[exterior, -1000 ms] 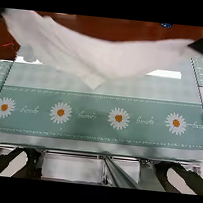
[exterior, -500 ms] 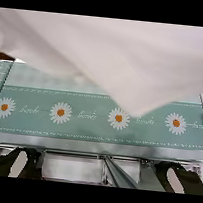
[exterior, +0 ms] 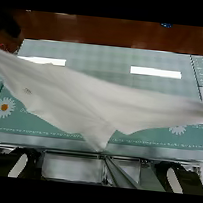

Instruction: Fold the shirts.

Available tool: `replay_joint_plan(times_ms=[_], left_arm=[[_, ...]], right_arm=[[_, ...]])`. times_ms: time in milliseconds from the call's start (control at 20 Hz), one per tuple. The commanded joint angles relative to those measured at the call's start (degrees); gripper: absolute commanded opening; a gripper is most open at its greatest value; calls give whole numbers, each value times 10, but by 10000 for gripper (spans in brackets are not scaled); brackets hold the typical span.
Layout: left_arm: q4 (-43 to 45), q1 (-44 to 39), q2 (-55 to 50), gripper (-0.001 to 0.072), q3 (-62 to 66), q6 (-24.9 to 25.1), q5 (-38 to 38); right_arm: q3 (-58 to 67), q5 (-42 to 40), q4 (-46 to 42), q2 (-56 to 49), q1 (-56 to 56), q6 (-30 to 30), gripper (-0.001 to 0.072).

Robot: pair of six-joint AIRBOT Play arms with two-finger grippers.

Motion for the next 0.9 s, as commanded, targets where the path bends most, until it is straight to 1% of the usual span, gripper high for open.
replay_joint_plan(times_ms=[0,150,250,350,450,550,650,750,850], left_arm=[[-25,-15,-4,20,-183,-4,-5],[-72,-15,-32,20,-318,-4,89],[-115,-16,-63,20,-369,-4,161],[-146,-16,-108,20,-385,1,229],[-185,-16,-161,20,-384,29,297],[-220,-16,-213,20,-384,47,359],[-231,-15,-263,20,-376,47,393],[-233,-15,-307,20,-360,47,396],[-233,-15,-338,20,-338,48,397]], right_arm=[[-139,-42,18,4,0,3,27],[-208,-106,16,-33,0,3,27],[-215,-155,15,-84,0,1,27],[-214,-223,13,-147,0,-7,27],[-214,-290,12,-218,0,-5,27],[-204,-350,12,-291,0,7,27],[-169,-379,12,-366,0,23,27],[-115,-385,20,-436,-3,37,27],[-55,-385,66,-494,-19,44,28]])
